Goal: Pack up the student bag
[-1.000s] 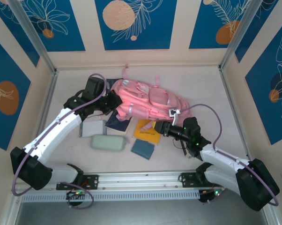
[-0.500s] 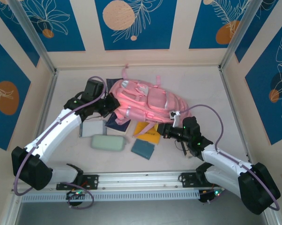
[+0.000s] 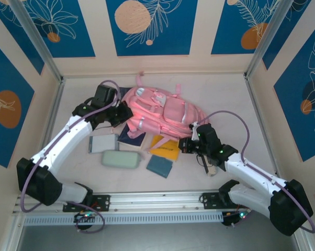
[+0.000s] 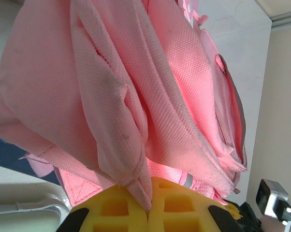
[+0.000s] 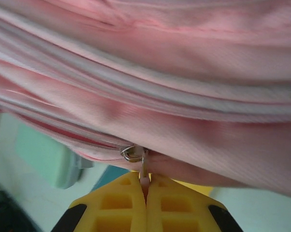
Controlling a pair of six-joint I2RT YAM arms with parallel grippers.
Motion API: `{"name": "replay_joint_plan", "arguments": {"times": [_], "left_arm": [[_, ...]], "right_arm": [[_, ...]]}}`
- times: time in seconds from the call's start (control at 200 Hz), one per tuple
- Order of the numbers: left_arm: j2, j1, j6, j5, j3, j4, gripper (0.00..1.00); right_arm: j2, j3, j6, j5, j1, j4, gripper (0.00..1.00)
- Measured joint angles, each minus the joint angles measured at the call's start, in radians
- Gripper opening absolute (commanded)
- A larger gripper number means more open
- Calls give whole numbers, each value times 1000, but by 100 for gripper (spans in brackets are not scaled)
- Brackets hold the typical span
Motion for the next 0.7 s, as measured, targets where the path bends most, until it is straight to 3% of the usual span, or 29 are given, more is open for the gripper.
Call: {"name": "replay_joint_plan", "arguments": {"times": [0.225, 0.39, 0.55, 0.635, 0.7], "left_arm": [[63, 3, 45, -12, 114, -19, 0], [79, 26, 52, -13, 115, -36, 0], [111, 48, 87, -31, 149, -52, 0], [183, 56, 135, -43, 264, -97, 0], [268, 62, 180, -49, 402, -130, 14]], "right_arm": [[7, 47, 24, 203, -10, -153, 0], [3, 50, 74, 279, -69, -220, 0], [-2, 48, 41, 216, -86, -184, 0], [21, 58, -14, 152, -44, -137, 0], [57, 90, -44, 121, 16, -116, 0]]}}
